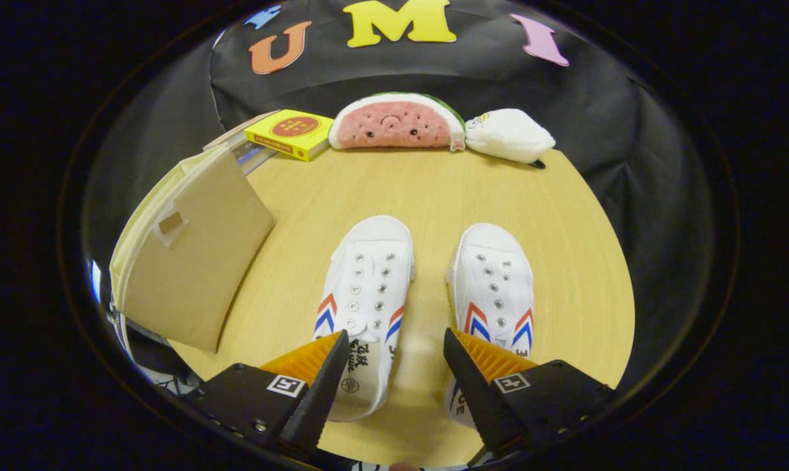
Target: Open the storage box then place both shoes into the box .Put the left shoe in first, then the right shoe, with the right side of both shoes facing outward in a uniform manner.
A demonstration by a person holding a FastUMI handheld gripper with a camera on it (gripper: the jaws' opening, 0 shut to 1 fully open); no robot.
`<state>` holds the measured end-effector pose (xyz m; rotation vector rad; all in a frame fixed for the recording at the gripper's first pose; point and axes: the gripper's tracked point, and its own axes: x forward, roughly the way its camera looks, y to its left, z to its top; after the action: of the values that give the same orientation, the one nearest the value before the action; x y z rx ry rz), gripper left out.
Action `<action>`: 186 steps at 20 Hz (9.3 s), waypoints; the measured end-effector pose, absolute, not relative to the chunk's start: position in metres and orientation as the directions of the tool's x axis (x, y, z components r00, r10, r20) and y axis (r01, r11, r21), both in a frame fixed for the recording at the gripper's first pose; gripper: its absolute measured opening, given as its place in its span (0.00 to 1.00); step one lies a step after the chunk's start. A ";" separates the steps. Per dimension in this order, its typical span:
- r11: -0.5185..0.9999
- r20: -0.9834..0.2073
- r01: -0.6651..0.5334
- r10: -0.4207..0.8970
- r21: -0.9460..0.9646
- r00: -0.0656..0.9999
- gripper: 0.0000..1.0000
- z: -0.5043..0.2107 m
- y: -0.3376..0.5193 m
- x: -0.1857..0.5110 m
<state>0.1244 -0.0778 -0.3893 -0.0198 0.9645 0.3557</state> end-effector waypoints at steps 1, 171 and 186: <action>0.939 -0.818 -0.303 0.298 0.160 0.492 0.82 -0.395 -0.076 0.125; 0.973 -0.694 -0.071 0.208 0.221 0.690 0.00 -0.244 0.169 0.048; 0.975 -0.520 -0.063 0.169 0.214 0.837 0.96 -0.171 0.124 0.039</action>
<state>0.0386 0.1239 -0.1713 0.1917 0.5661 0.1234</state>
